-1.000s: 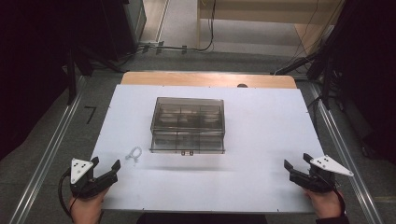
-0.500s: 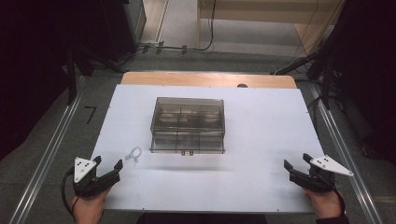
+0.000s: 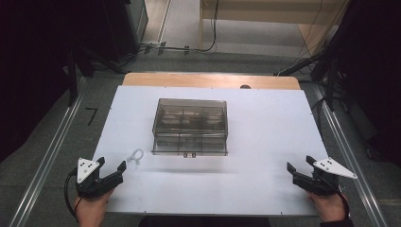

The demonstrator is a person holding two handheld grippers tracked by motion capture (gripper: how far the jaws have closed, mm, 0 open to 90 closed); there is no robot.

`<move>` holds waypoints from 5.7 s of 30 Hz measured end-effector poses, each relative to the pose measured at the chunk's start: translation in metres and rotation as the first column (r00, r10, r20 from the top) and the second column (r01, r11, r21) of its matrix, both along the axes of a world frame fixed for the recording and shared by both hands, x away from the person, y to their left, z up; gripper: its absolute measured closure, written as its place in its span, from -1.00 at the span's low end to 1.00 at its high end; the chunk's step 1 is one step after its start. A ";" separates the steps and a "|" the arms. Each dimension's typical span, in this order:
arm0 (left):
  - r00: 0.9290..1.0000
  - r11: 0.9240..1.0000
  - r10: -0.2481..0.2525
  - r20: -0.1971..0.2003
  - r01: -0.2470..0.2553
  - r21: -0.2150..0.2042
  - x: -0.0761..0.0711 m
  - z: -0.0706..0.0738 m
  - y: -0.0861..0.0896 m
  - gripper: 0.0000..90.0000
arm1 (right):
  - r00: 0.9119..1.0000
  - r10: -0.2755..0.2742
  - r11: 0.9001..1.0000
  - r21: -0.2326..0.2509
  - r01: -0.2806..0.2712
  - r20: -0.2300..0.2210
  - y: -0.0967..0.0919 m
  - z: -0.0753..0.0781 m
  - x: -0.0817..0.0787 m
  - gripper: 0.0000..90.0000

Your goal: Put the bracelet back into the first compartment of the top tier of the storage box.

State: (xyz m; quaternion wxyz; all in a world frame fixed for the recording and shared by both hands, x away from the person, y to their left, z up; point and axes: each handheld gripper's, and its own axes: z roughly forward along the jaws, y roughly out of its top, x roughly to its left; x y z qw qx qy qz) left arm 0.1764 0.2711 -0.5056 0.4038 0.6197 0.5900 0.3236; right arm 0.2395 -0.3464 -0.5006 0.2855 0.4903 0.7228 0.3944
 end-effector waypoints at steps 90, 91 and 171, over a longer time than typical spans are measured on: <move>0.995 0.998 -0.046 -0.093 0.050 0.048 0.041 -0.012 -0.009 0.22 | 1.000 0.009 1.000 -0.009 -0.009 -0.008 0.002 -0.001 0.000 -0.51; 0.994 0.997 -0.049 -0.095 0.053 0.047 0.041 -0.012 -0.009 0.24 | 1.000 0.009 1.000 -0.010 -0.009 -0.006 0.002 -0.001 0.000 -0.51; 0.993 0.991 -0.116 0.019 0.117 -0.064 0.020 0.028 -0.012 0.92 | 1.000 0.016 1.000 -0.020 -0.017 -0.004 0.003 -0.002 0.000 -0.47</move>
